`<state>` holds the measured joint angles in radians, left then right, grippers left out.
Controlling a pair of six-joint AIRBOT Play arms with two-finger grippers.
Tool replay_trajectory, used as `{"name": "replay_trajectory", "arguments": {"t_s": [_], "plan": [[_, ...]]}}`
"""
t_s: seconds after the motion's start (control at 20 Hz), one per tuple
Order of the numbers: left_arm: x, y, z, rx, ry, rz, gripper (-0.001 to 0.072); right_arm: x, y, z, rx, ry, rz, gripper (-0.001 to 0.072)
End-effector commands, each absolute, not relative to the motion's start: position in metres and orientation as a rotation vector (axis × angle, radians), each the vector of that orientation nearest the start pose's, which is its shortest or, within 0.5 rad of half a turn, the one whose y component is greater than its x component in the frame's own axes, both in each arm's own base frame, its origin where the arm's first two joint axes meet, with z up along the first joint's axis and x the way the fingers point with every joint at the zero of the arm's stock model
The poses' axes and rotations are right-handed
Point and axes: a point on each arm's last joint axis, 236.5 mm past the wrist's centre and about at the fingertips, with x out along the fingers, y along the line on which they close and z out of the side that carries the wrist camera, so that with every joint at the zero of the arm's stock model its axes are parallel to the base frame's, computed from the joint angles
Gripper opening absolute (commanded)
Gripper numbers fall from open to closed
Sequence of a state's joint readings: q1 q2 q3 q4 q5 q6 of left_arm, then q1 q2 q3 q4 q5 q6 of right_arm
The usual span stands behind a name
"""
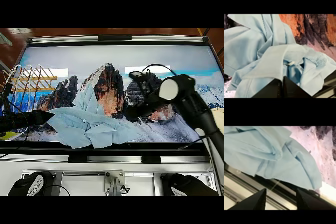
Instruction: Fold the shirts.
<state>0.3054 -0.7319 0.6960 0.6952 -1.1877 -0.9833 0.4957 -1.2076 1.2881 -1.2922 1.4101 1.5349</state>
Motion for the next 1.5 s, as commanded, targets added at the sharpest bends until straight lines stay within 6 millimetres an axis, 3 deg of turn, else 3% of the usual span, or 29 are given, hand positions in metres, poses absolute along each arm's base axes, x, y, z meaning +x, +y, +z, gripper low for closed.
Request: {"name": "replay_trajectory", "arguments": {"t_s": [0.0, 0.15, 0.25, 0.4, 0.6, 0.65, 0.7, 0.75, 0.85, 0.9, 1.0, 1.15, 1.25, 1.35, 1.45], "plan": [[0.298, -0.082, 0.09, -0.399, 0.839, -0.504, 0.0063, 0.277, 0.247, 0.038, -0.328, 1.352, 0.715, 0.0588], [0.298, -0.083, 0.089, -0.399, 0.841, -0.506, 0.0062, 0.299, 0.271, -0.01, -0.35, 1.354, 0.713, 0.0615], [0.298, -0.083, 0.089, -0.399, 0.842, -0.506, 0.0063, 0.308, 0.279, -0.038, -0.262, 1.406, 0.72, 0.0616], [0.298, -0.082, 0.089, -0.396, 0.843, -0.504, 0.0062, 0.309, 0.288, -0.065, -0.118, 1.491, 0.762, 0.0625], [0.298, -0.082, 0.089, -0.396, 0.843, -0.504, 0.0063, 0.302, 0.291, -0.094, -0.126, 1.555, 0.798, 0.0622], [0.298, -0.082, 0.089, -0.397, 0.843, -0.504, 0.0062, 0.301, 0.29, -0.099, -0.129, 1.565, 0.793, 0.0528], [0.298, -0.082, 0.089, -0.397, 0.843, -0.504, 0.0062, 0.303, 0.286, -0.101, -0.141, 1.564, 0.783, 0.0315], [0.298, -0.082, 0.089, -0.397, 0.843, -0.504, 0.0062, 0.307, 0.284, -0.099, -0.147, 1.553, 0.779, 0.0075], [0.294, -0.085, 0.09, -0.382, 0.847, -0.523, 0.0066, 0.313, 0.282, -0.084, -0.158, 1.51, 0.801, 0.0069], [0.291, -0.087, 0.092, -0.348, 0.845, -0.55, 0.0147, 0.316, 0.283, -0.07, -0.167, 1.477, 0.816, 0.0069], [0.292, -0.081, 0.105, -0.259, 0.827, -0.554, 0.0593, 0.323, 0.279, -0.032, -0.173, 1.402, 0.825, 0.0069], [0.302, -0.038, 0.135, -0.001, 0.806, -0.427, 0.0621, 0.323, 0.268, 0.018, -0.181, 1.343, 0.774, 0.0069], [0.307, -0.02, 0.157, 0.163, 0.767, -0.392, 0.0634, 0.319, 0.269, 0.033, -0.153, 1.331, 0.758, 0.0069], [0.307, -0.028, 0.149, 0.271, 0.763, -0.463, 0.0673, 0.31, 0.269, 0.034, -0.163, 1.354, 0.768, 0.0069], [0.311, -0.036, 0.115, 0.285, 0.818, -0.503, 0.0674, 0.303, 0.27, 0.031, -0.196, 1.37, 0.776, 0.0068]]}}
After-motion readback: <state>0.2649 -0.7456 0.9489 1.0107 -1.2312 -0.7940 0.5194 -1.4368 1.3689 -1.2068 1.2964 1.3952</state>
